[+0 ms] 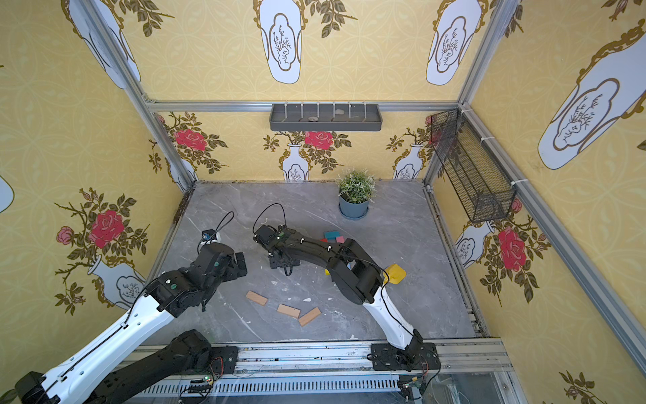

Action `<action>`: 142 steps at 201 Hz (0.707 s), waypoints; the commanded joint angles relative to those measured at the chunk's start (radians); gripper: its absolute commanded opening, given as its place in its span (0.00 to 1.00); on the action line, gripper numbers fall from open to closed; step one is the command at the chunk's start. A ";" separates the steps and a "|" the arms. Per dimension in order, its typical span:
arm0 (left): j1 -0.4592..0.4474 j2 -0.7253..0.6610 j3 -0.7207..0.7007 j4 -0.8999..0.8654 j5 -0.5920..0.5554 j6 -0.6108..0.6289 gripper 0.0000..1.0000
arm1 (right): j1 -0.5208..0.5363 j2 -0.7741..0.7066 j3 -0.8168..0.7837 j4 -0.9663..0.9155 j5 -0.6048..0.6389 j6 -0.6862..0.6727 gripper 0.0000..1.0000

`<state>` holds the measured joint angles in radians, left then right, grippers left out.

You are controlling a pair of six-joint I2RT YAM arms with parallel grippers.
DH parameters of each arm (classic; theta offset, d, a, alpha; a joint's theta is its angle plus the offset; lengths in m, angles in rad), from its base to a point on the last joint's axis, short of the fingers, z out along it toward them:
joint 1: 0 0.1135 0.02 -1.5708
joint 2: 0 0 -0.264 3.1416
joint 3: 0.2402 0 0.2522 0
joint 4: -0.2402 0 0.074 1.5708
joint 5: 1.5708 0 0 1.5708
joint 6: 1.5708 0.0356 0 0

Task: Assemble the number 8 with building blocks
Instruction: Assemble the building block at the center of the board.

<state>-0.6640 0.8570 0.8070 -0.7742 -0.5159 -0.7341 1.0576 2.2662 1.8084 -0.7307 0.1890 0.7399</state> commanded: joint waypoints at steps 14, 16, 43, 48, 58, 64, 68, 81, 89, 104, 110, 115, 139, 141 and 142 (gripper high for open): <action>0.001 -0.005 0.004 -0.008 -0.016 -0.004 1.00 | 0.001 0.015 0.027 -0.009 0.005 0.012 0.51; 0.001 -0.006 0.003 -0.009 -0.016 -0.004 1.00 | 0.001 0.015 0.027 -0.010 0.004 0.011 0.51; 0.001 -0.007 0.002 -0.009 -0.018 -0.005 1.00 | 0.001 0.030 0.042 -0.010 -0.002 0.011 0.51; 0.001 -0.007 0.001 -0.008 -0.019 -0.005 1.00 | 0.001 0.034 0.044 -0.010 -0.002 0.010 0.51; 0.001 -0.007 0.002 -0.010 -0.019 -0.005 1.00 | 0.001 0.039 0.049 -0.010 -0.003 0.011 0.51; 0.001 -0.009 0.001 -0.011 -0.019 -0.005 1.00 | 0.001 0.042 0.051 -0.010 -0.003 0.011 0.51; 0.001 -0.009 0.001 -0.010 -0.019 -0.005 1.00 | 0.001 0.044 0.053 -0.009 -0.003 0.011 0.51; 0.001 -0.009 0.000 -0.010 -0.018 -0.005 1.00 | -0.001 0.048 0.057 -0.009 -0.005 0.012 0.51; 0.001 -0.009 0.000 -0.011 -0.018 -0.005 1.00 | -0.001 0.050 0.058 -0.009 -0.004 0.012 0.51; 0.001 -0.010 0.001 -0.010 -0.019 -0.006 1.00 | -0.001 0.059 0.065 -0.009 -0.003 0.012 0.51; 0.001 -0.010 0.000 -0.011 -0.018 -0.006 1.00 | -0.001 0.061 0.066 -0.009 -0.003 0.012 0.51; 0.001 -0.009 -0.002 -0.011 -0.018 -0.006 1.00 | -0.001 0.062 0.068 -0.009 -0.003 0.012 0.51; 0.001 -0.009 -0.001 -0.010 -0.018 -0.005 1.00 | -0.004 0.069 0.074 -0.009 -0.003 0.014 0.51; 0.001 -0.009 -0.001 -0.011 -0.018 -0.005 1.00 | -0.004 0.070 0.074 -0.009 -0.003 0.013 0.51; 0.001 -0.009 -0.001 -0.011 -0.018 -0.005 1.00 | -0.004 0.070 0.074 -0.009 -0.003 0.013 0.51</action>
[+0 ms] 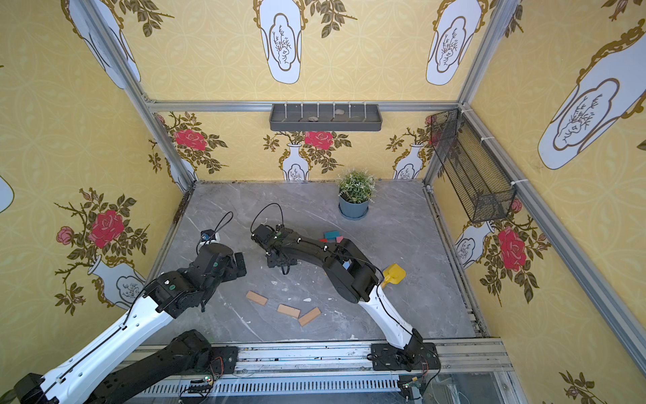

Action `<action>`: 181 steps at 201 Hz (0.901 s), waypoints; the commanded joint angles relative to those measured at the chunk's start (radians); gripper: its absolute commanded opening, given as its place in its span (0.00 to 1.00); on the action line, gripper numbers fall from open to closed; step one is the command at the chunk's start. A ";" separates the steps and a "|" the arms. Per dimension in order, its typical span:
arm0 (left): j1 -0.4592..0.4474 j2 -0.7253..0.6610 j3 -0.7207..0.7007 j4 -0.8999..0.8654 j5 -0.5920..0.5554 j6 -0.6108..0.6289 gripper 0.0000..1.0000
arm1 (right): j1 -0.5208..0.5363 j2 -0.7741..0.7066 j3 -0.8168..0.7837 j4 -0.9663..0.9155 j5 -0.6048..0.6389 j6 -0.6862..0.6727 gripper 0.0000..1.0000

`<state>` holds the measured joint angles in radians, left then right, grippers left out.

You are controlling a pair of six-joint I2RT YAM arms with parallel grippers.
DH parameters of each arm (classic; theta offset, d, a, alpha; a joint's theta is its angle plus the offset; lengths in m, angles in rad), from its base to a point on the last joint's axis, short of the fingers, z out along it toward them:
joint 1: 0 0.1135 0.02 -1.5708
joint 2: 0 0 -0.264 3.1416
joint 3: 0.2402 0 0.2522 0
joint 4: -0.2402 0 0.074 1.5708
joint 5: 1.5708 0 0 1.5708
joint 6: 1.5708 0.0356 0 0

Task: Assemble the number 8 with building blocks
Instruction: Assemble the building block at the center of the board.

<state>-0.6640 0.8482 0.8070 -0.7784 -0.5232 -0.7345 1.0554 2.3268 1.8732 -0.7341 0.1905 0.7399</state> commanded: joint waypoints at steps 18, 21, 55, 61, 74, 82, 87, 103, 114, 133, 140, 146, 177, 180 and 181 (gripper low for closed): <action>0.001 0.000 -0.001 -0.006 -0.011 -0.005 1.00 | -0.003 0.015 0.014 -0.005 -0.005 0.013 0.51; 0.001 0.000 -0.001 -0.006 -0.011 -0.005 1.00 | -0.003 0.015 0.015 -0.005 -0.005 0.012 0.51; 0.001 0.000 -0.002 -0.005 -0.011 -0.006 1.00 | -0.007 0.022 0.017 -0.005 0.000 0.013 0.51; 0.001 0.000 -0.003 -0.006 -0.010 -0.006 1.00 | -0.008 0.022 0.018 -0.005 0.000 0.013 0.51; 0.001 0.000 -0.003 -0.006 -0.011 -0.006 1.00 | -0.009 0.025 0.020 -0.004 0.000 0.013 0.51; 0.001 0.000 -0.003 -0.005 -0.011 -0.006 1.00 | -0.010 0.025 0.021 -0.004 0.000 0.013 0.51; 0.001 0.001 -0.003 -0.006 -0.011 -0.006 1.00 | -0.011 0.026 0.021 -0.004 0.000 0.013 0.51; 0.001 0.002 -0.004 -0.005 -0.009 -0.006 1.00 | -0.012 0.028 0.024 -0.004 0.001 0.013 0.51; 0.001 0.002 -0.003 -0.004 -0.010 -0.006 1.00 | -0.014 0.028 0.024 -0.002 0.002 0.013 0.52; 0.001 0.004 -0.003 -0.004 -0.011 -0.006 1.00 | -0.015 0.029 0.024 0.000 0.003 0.013 0.52; 0.001 0.005 -0.004 -0.005 -0.011 -0.006 1.00 | -0.017 0.031 0.024 0.001 0.001 0.012 0.52; 0.001 0.006 -0.005 -0.005 -0.009 -0.006 1.00 | -0.017 0.032 0.025 0.001 0.001 0.012 0.52; 0.001 0.010 -0.005 -0.003 -0.009 -0.005 1.00 | -0.017 0.039 0.030 0.001 0.000 0.012 0.53; 0.001 0.011 -0.005 -0.003 -0.008 -0.005 1.00 | -0.017 0.039 0.030 0.001 0.000 0.012 0.53; 0.001 0.012 -0.004 -0.002 -0.009 -0.005 1.00 | -0.017 0.039 0.031 0.001 0.000 0.013 0.53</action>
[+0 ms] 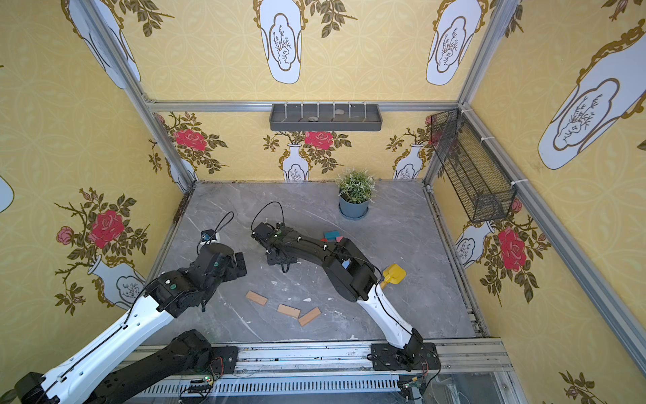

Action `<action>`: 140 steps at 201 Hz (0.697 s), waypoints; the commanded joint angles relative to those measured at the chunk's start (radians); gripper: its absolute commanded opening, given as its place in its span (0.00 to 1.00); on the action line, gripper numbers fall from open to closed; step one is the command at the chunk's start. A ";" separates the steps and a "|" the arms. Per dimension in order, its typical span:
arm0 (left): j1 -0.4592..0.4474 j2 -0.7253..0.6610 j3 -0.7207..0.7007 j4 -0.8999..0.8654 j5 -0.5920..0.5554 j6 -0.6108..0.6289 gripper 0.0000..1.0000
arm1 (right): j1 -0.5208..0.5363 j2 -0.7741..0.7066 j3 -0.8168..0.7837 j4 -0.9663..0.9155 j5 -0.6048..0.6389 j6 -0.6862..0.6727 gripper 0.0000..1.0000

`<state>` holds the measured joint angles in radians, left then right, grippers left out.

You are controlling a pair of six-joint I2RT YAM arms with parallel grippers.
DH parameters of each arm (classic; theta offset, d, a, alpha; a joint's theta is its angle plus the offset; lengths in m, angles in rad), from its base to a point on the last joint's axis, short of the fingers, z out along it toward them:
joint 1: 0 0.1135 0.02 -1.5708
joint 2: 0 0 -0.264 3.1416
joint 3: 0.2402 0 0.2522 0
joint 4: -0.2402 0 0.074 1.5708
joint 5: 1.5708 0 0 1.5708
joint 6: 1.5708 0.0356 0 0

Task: Assemble the number 8 with building blocks
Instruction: Assemble the building block at the center of the board.

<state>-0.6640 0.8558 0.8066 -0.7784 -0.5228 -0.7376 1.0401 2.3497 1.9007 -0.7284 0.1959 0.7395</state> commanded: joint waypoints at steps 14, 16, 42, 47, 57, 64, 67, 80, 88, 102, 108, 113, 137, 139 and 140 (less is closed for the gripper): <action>0.001 0.003 -0.004 -0.002 -0.008 -0.002 1.00 | -0.002 0.018 0.007 -0.005 -0.006 0.012 0.53; 0.001 0.004 -0.004 -0.002 -0.009 -0.002 1.00 | -0.002 0.019 0.008 -0.005 -0.006 0.012 0.53; 0.001 0.005 -0.004 -0.004 -0.009 -0.002 1.00 | -0.003 0.021 0.011 -0.005 -0.007 0.012 0.53; 0.001 0.006 -0.004 -0.003 -0.009 -0.002 1.00 | -0.003 0.023 0.012 -0.005 -0.007 0.011 0.53; 0.001 0.005 -0.004 -0.002 -0.009 -0.002 1.00 | -0.003 0.023 0.012 -0.005 -0.009 0.012 0.54; 0.001 0.006 -0.004 -0.002 -0.009 -0.001 1.00 | -0.003 0.025 0.012 -0.005 -0.009 0.011 0.54; 0.001 0.006 -0.004 -0.002 -0.008 -0.002 1.00 | -0.003 0.025 0.013 -0.005 -0.009 0.011 0.54; 0.001 0.008 -0.003 -0.001 -0.008 0.000 1.00 | -0.003 0.026 0.012 -0.005 -0.011 0.012 0.54; 0.001 0.008 -0.004 -0.001 -0.008 -0.002 1.00 | -0.003 0.026 0.012 -0.005 -0.010 0.012 0.55; 0.001 0.008 -0.005 -0.001 -0.011 -0.001 1.00 | -0.003 0.028 0.014 -0.003 -0.016 0.012 0.56; 0.001 0.008 -0.004 -0.001 -0.007 -0.002 1.00 | -0.003 0.028 0.014 -0.003 -0.018 0.012 0.56; 0.001 0.008 -0.004 -0.002 -0.006 -0.001 1.00 | -0.003 0.028 0.014 -0.003 -0.019 0.012 0.57; 0.001 0.008 -0.005 -0.002 -0.007 -0.001 1.00 | -0.003 0.025 0.011 -0.003 -0.025 0.014 0.60; 0.001 0.008 -0.005 -0.002 -0.007 -0.002 1.00 | -0.003 0.026 0.011 -0.003 -0.025 0.014 0.60; 0.001 0.008 -0.005 -0.002 -0.007 -0.001 1.00 | -0.003 0.026 0.011 -0.003 -0.026 0.014 0.60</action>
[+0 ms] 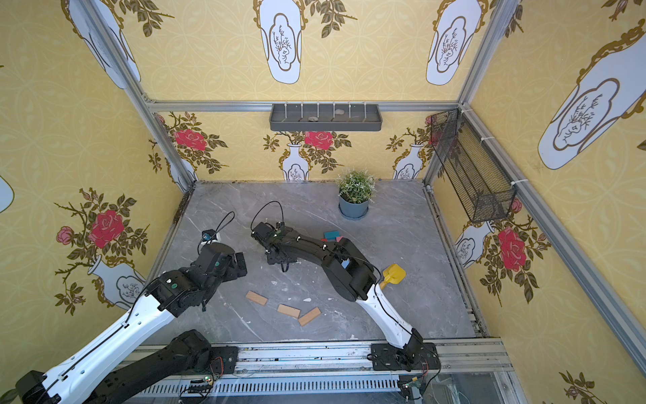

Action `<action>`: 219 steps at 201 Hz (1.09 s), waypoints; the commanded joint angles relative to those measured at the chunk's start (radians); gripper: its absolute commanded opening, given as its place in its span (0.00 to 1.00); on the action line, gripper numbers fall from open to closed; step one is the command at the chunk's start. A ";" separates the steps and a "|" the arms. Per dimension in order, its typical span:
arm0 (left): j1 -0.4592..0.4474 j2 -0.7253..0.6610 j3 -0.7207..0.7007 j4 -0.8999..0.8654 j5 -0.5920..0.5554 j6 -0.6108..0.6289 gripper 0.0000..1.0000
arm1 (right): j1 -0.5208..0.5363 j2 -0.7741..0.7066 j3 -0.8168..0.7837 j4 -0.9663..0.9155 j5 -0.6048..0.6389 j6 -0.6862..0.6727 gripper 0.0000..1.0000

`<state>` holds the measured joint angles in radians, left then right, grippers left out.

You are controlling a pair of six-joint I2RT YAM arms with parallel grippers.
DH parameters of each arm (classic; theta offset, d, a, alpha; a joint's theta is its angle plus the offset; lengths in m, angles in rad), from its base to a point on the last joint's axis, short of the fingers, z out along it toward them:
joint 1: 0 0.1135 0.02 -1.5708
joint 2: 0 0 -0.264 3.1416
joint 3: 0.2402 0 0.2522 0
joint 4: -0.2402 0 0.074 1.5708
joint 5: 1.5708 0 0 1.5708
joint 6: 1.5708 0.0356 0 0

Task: Assemble the number 8 with building blocks
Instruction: Assemble the building block at the center of the board.

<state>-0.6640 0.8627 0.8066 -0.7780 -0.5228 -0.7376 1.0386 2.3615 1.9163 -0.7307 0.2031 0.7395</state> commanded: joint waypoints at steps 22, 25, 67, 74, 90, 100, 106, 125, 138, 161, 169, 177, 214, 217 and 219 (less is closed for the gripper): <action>0.001 0.001 -0.005 -0.001 -0.008 -0.002 1.00 | -0.001 0.014 -0.006 0.001 -0.040 0.016 0.64; 0.001 0.001 -0.006 -0.002 -0.007 -0.002 1.00 | -0.002 0.013 -0.007 0.001 -0.041 0.017 0.64; 0.001 -0.001 -0.005 -0.002 -0.006 -0.002 1.00 | -0.002 0.012 -0.011 0.005 -0.059 0.017 0.71; 0.002 -0.001 -0.006 -0.002 -0.007 -0.002 1.00 | -0.002 0.011 -0.013 0.006 -0.059 0.017 0.72; 0.001 -0.002 -0.005 -0.003 -0.007 -0.002 1.00 | -0.002 0.010 -0.014 0.005 -0.062 0.018 0.73; 0.002 -0.002 -0.005 -0.003 -0.006 -0.002 1.00 | -0.002 0.008 -0.015 0.005 -0.063 0.018 0.74; 0.001 -0.003 -0.006 -0.003 -0.007 -0.003 1.00 | -0.002 0.007 -0.017 0.005 -0.064 0.019 0.75; 0.001 -0.005 -0.005 -0.005 -0.008 -0.003 1.00 | -0.002 0.001 -0.021 0.006 -0.065 0.022 0.76; 0.001 -0.007 -0.004 -0.007 -0.010 -0.005 1.00 | -0.002 -0.007 -0.025 0.008 -0.067 0.022 0.77; 0.002 -0.014 -0.003 -0.013 -0.014 -0.011 1.00 | 0.000 -0.035 -0.045 0.024 -0.072 0.022 0.80; 0.001 -0.017 -0.002 -0.015 -0.016 -0.014 1.00 | 0.000 -0.048 -0.057 0.034 -0.074 0.019 0.81; 0.002 -0.020 -0.002 -0.018 -0.019 -0.018 1.00 | 0.000 -0.064 -0.069 0.048 -0.079 0.015 0.82; 0.001 -0.036 0.004 -0.036 -0.028 -0.041 1.00 | 0.001 -0.140 -0.120 0.102 -0.094 -0.006 0.88; 0.001 -0.037 0.004 -0.039 -0.029 -0.043 1.00 | 0.001 -0.146 -0.126 0.106 -0.095 -0.006 0.88; 0.002 -0.037 0.005 -0.039 -0.029 -0.044 1.00 | 0.001 -0.150 -0.128 0.109 -0.096 -0.008 0.89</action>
<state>-0.6636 0.8322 0.8066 -0.7952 -0.5304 -0.7597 1.0359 2.2581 1.8122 -0.6762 0.1207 0.7429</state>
